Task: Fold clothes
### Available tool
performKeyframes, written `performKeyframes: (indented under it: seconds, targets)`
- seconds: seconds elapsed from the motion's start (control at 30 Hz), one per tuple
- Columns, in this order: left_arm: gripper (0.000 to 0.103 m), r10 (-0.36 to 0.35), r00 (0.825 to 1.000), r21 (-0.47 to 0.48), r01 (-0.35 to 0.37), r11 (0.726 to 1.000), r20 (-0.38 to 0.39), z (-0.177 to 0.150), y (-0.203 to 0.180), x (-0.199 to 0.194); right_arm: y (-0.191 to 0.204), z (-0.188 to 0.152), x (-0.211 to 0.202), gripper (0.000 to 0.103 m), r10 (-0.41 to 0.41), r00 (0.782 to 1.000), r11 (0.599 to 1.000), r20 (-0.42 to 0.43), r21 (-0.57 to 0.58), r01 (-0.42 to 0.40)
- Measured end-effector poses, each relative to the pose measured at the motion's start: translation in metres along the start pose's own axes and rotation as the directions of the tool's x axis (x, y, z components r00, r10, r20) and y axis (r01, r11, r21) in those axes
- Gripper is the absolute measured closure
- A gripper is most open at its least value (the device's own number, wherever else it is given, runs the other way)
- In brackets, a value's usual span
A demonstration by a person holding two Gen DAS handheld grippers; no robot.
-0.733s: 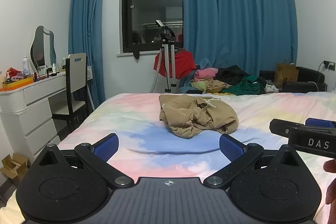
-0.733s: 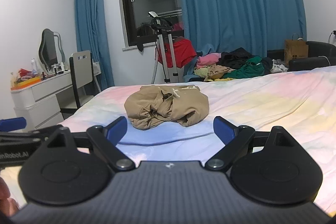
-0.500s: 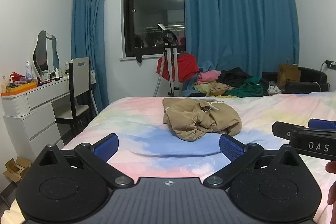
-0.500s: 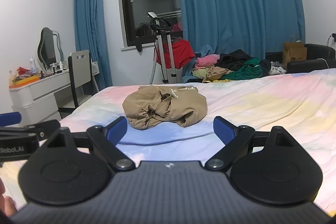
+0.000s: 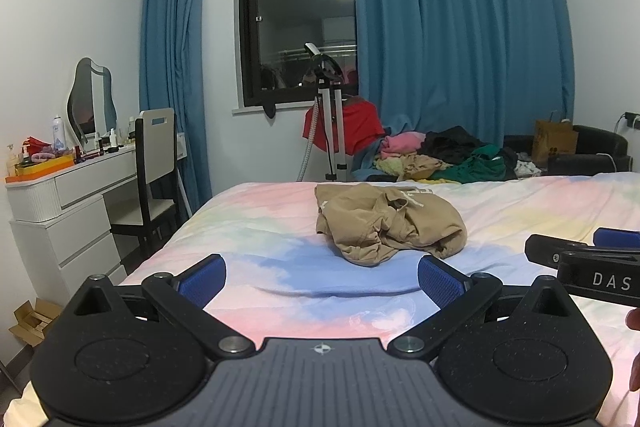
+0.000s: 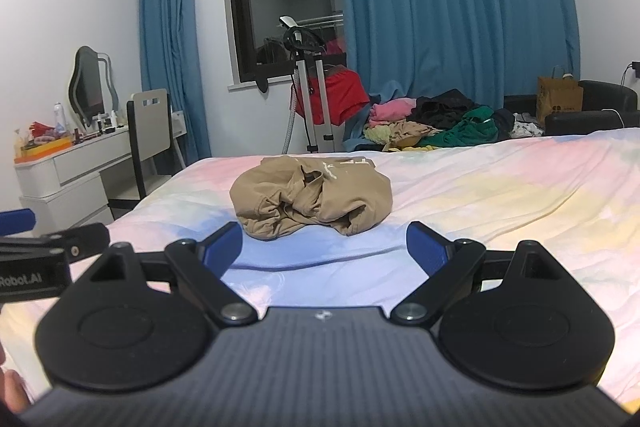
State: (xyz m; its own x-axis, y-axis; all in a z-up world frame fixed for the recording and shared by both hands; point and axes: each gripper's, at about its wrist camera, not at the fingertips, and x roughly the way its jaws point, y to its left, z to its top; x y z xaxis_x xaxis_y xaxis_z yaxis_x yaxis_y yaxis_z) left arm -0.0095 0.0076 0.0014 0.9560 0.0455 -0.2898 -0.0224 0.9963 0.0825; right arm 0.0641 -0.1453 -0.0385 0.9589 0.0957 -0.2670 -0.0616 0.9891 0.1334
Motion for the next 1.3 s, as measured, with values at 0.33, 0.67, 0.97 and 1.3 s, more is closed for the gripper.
performKeyframes:
  seconds: [0.33, 0.67, 0.97, 1.3]
  targets:
    - [0.0, 0.003, 1.0, -0.002, -0.003, 1.0, -0.017, 0.0, -0.001, 0.004, 0.002, -0.001, -0.001, 0.013, -0.001, 1.0, 1.0, -0.003, -0.002, 0.001]
    - [0.0, 0.003, 1.0, 0.011, -0.003, 1.0, -0.026, -0.001, -0.004, 0.009, 0.001, -0.002, 0.001, 0.013, -0.001, 1.0, 1.0, -0.01, 0.001, 0.001]
    - [0.0, -0.007, 0.999, 0.004, 0.007, 1.0, -0.043, -0.005, -0.004, 0.018, -0.002, -0.001, -0.001, 0.013, -0.005, 1.0, 1.0, -0.015, 0.023, 0.005]
    - [0.0, -0.06, 0.997, -0.009, 0.06, 0.998, -0.057, -0.011, -0.006, 0.029, -0.007, 0.001, -0.003, 0.012, -0.009, 1.0, 0.999, -0.013, 0.049, 0.01]
